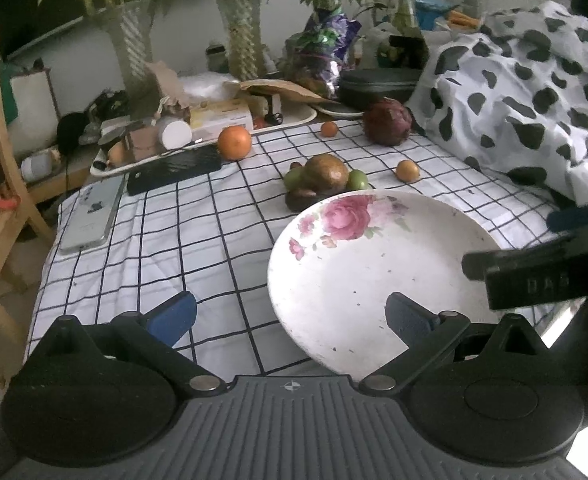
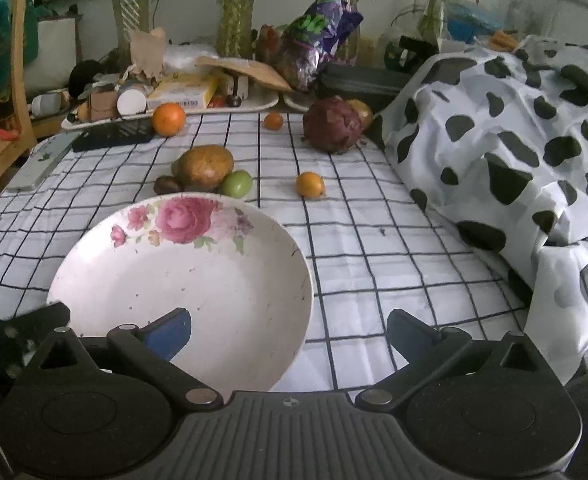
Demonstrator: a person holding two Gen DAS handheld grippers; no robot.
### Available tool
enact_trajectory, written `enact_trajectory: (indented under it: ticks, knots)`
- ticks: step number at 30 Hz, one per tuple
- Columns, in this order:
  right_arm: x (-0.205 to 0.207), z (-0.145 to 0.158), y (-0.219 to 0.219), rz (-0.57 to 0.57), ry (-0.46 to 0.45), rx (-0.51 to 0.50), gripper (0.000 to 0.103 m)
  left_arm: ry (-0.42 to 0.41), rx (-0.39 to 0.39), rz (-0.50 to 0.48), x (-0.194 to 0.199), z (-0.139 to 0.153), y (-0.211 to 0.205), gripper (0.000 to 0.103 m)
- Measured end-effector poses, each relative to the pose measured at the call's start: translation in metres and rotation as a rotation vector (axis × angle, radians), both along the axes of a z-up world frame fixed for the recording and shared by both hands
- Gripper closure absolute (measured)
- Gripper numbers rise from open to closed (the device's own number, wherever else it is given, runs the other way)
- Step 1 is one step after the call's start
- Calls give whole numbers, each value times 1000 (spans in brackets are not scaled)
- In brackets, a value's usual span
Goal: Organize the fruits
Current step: 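Move both tools past the rose plate toward the loose fruits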
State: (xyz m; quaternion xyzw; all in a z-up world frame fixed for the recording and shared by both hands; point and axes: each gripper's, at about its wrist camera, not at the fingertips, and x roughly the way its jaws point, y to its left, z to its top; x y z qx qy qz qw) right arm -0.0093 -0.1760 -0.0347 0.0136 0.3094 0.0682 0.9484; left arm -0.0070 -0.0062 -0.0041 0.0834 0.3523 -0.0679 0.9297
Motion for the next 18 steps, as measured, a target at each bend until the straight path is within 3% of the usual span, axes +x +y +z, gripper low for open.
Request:
enact_trajectory:
  ticks: [18]
  knots:
    - [-9,22,1,-31,-79,-42,0,-21,43,-37,-5,-1,-10,1]
